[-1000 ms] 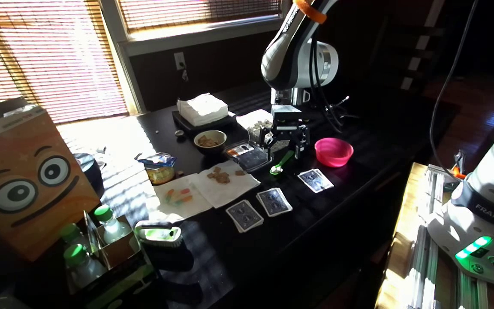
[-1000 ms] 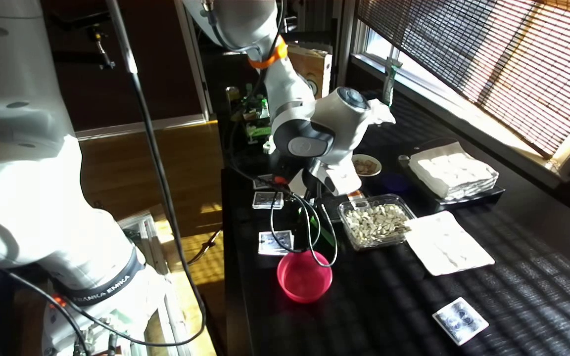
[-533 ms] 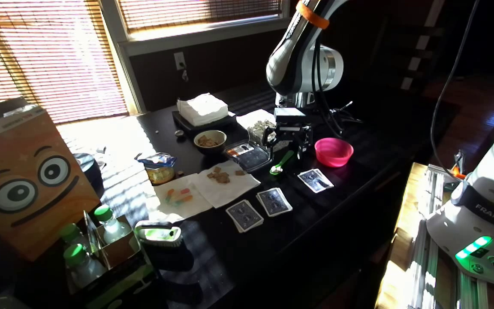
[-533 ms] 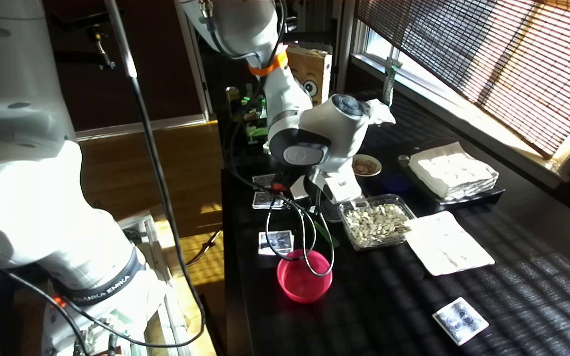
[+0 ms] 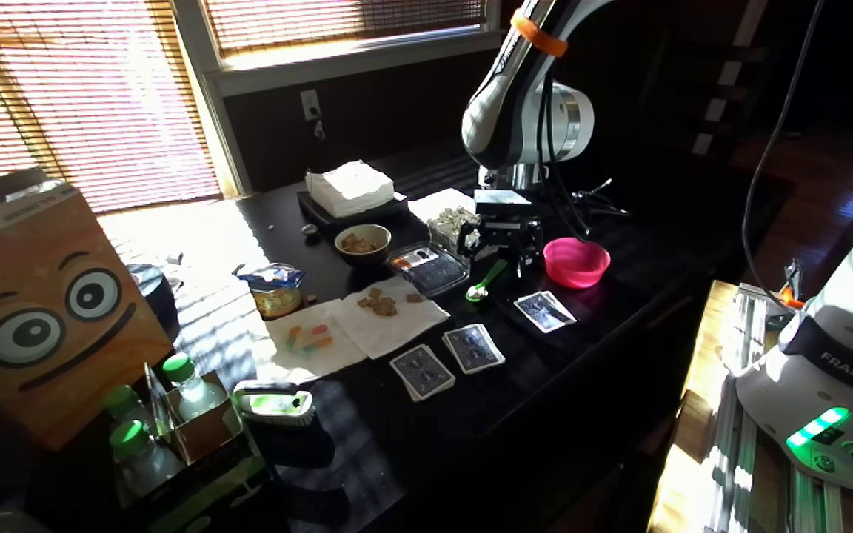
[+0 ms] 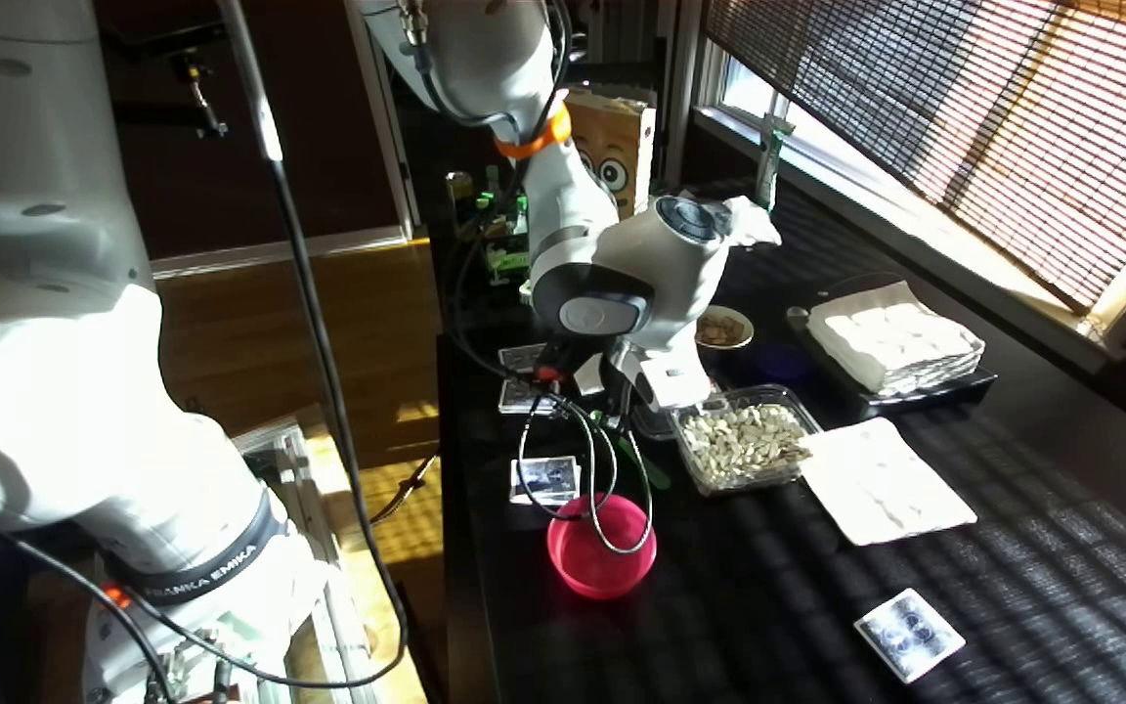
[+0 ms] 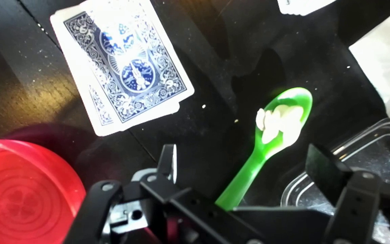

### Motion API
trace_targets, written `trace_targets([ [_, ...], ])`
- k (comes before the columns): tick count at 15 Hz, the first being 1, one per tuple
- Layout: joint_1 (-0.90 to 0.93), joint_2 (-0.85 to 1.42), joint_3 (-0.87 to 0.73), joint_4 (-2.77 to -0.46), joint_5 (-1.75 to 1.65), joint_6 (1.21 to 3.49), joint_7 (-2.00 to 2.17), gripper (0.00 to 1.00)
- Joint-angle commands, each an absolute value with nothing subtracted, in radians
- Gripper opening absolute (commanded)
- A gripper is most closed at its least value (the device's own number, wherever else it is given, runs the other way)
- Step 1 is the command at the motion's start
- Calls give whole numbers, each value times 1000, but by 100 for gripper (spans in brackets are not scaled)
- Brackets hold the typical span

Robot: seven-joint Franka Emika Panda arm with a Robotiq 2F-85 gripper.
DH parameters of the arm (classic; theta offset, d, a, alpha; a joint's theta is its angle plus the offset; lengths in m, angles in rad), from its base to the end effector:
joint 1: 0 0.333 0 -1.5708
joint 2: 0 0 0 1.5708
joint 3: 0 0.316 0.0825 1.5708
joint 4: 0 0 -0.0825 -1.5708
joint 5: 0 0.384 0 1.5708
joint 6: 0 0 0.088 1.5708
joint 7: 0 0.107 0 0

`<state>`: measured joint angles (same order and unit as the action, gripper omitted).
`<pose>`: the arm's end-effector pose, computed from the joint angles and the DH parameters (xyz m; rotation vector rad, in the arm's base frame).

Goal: Place some grains on the spoon, empty them into the container with grains and then place the spoon back

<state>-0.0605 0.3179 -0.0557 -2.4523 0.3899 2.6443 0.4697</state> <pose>0.4610 -0.0656 0.1620 -2.6853 1.3624 0.2176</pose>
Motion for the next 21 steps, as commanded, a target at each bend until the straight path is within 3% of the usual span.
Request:
trace_targets([
  [1,-44,336,-66,-2445,400,2673,496,85],
  [2,-44,339,-65,-2444,402,2683,497,81],
  [11,-41,373,-65,-2427,405,2746,520,86],
  [15,-37,389,-67,-2419,401,2752,531,75],
  [16,-36,391,-68,-2417,401,2753,533,69],
  [17,-35,393,-68,-2415,400,2752,535,70],
  [19,-33,399,-69,-2409,399,2751,538,59],
  [20,-32,402,-69,-2406,399,2750,538,60],
  [21,-31,404,-69,-2404,399,2749,538,51],
])
